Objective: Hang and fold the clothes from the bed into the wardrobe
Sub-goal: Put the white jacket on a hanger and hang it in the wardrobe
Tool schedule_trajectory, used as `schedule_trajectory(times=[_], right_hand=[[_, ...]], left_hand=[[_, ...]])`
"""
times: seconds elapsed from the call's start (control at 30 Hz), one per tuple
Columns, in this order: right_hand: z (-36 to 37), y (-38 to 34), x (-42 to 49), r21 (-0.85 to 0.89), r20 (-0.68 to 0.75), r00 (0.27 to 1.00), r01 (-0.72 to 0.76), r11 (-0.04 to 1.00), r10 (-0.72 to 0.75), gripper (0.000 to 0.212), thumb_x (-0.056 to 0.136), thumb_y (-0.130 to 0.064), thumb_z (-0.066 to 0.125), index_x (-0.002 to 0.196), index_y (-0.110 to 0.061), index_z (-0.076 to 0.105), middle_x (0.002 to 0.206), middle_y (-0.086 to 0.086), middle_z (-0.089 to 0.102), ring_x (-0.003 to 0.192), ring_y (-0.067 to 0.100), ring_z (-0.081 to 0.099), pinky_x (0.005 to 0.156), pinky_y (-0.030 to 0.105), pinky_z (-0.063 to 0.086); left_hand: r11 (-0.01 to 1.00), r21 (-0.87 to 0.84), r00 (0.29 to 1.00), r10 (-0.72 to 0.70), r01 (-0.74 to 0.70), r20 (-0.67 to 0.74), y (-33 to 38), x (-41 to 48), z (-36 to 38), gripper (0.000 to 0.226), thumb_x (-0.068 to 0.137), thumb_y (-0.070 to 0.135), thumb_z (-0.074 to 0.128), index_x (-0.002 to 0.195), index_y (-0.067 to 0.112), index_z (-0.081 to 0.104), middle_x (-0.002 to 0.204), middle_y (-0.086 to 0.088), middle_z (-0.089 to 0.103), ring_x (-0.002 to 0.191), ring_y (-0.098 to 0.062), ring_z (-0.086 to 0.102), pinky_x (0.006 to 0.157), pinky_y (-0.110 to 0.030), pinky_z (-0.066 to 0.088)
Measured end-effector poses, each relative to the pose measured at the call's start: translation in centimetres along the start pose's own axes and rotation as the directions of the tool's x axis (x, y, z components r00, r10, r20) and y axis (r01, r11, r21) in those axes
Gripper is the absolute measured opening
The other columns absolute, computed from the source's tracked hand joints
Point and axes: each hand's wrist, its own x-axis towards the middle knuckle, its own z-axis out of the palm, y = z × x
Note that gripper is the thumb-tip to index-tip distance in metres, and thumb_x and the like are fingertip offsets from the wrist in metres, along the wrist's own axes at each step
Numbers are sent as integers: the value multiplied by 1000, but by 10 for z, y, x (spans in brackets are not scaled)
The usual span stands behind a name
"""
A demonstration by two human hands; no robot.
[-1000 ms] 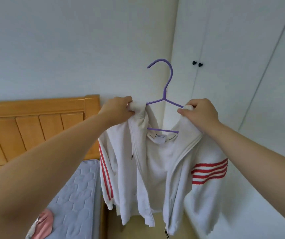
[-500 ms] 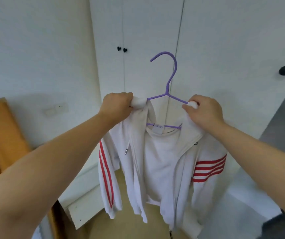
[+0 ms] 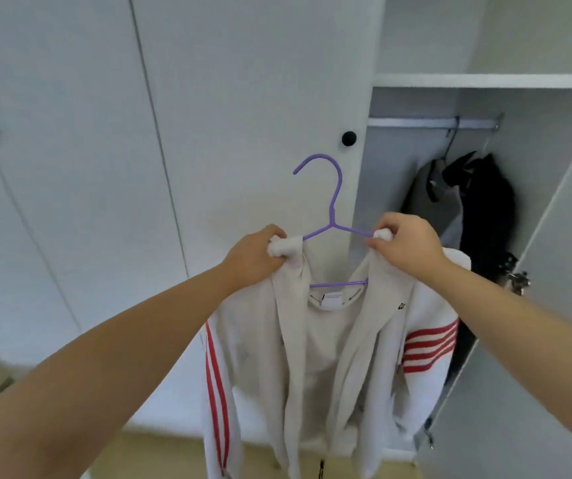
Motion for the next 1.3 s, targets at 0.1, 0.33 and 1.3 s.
schedule_trajectory(times=[0.1,0.33,1.3], right_hand=[[-29,27,-17,-72,-92,989,-126,989,119,17,74,-34,76,81,-23,66,77,-7,61,75,17,55,67,30,44],[-92,73,-48,-223,-141,900,-435,872,413,32,78,-38,73,74,-7,67,61,3,53,64,25,51,52,28,32],[-51,200,148,588,210,607,-704,397,766,19,87,-22,62,88,-4,65,81,14,64,71,26,60,62,27,44]], left_hand=[[995,-23,996,93,-93,7,29,24,33,4,87,31,56,85,28,58,87,9,63,83,-18,56,62,-27,37],[967,-57,966,244,-249,-88,108,72,95,9,86,24,59,77,23,56,85,0,66,81,-26,59,62,-30,38],[986,-66,987,147,-151,-57,173,366,185,39,82,-2,51,114,12,67,121,-11,60,117,-29,50,100,-29,39]])
